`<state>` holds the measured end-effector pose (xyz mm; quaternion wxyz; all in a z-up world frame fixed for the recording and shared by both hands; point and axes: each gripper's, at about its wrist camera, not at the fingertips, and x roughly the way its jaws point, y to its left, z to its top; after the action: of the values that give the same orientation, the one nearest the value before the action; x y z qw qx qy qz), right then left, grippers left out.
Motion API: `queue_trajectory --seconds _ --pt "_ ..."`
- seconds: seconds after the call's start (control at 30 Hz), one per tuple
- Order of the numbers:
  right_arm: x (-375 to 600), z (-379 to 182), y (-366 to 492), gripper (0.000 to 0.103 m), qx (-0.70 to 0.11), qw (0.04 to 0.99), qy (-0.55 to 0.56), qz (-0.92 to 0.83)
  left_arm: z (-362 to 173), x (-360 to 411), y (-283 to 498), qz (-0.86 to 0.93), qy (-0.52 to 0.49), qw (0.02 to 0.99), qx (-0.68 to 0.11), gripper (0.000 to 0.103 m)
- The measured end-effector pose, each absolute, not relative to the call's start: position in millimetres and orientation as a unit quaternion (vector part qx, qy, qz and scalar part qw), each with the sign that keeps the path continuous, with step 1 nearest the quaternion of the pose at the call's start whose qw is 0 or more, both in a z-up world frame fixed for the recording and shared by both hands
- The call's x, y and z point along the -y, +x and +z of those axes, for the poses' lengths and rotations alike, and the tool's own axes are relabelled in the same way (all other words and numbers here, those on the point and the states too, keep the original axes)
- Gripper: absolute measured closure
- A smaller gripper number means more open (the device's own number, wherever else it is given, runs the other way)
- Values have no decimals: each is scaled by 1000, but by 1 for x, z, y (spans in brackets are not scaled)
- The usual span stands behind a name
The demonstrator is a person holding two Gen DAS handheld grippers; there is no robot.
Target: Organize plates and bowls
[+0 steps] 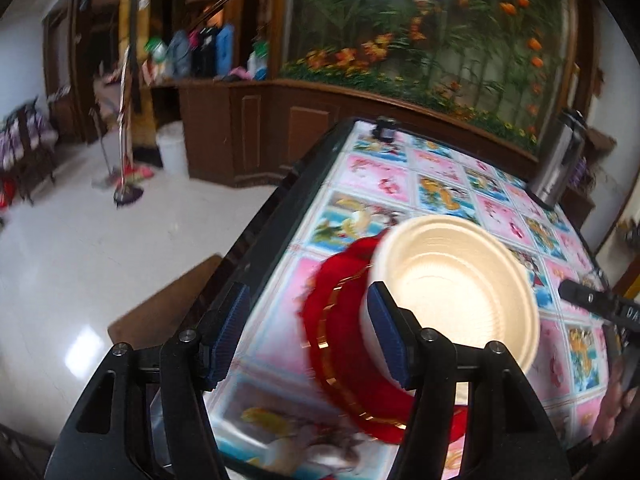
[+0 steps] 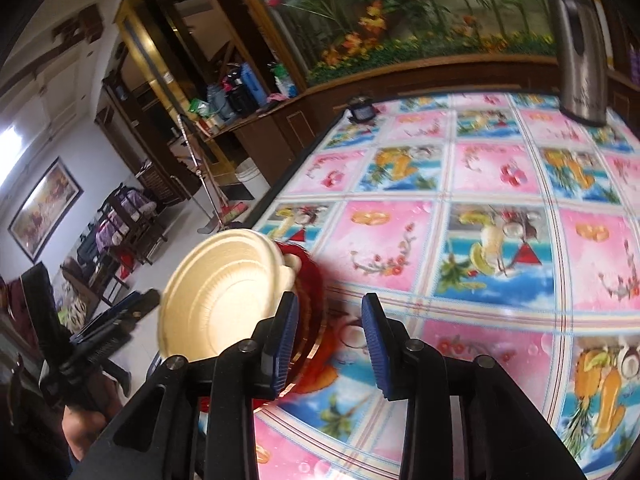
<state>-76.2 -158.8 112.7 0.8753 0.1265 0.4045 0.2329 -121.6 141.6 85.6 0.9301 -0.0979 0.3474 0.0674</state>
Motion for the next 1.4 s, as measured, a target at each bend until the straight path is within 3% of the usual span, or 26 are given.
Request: queue_trajectory --seconds 0.2,0.43,0.5,0.77,1.4 --pt "156 78 -61 71 -459 837 155 253 52 -163 -115 43 -151 905 -395 45" --pt "139 61 -57 71 -481 823 150 262 37 -151 -106 23 -143 899 -414 60" --pt "137 59 -56 72 -483 822 149 263 32 -148 -102 23 -136 895 -423 71" --pt "117 53 -52 91 -490 821 130 264 30 -132 -94 24 -104 898 -427 88" --pt "152 63 -61 92 -465 844 125 238 41 -83 -81 13 -68 902 -427 88"
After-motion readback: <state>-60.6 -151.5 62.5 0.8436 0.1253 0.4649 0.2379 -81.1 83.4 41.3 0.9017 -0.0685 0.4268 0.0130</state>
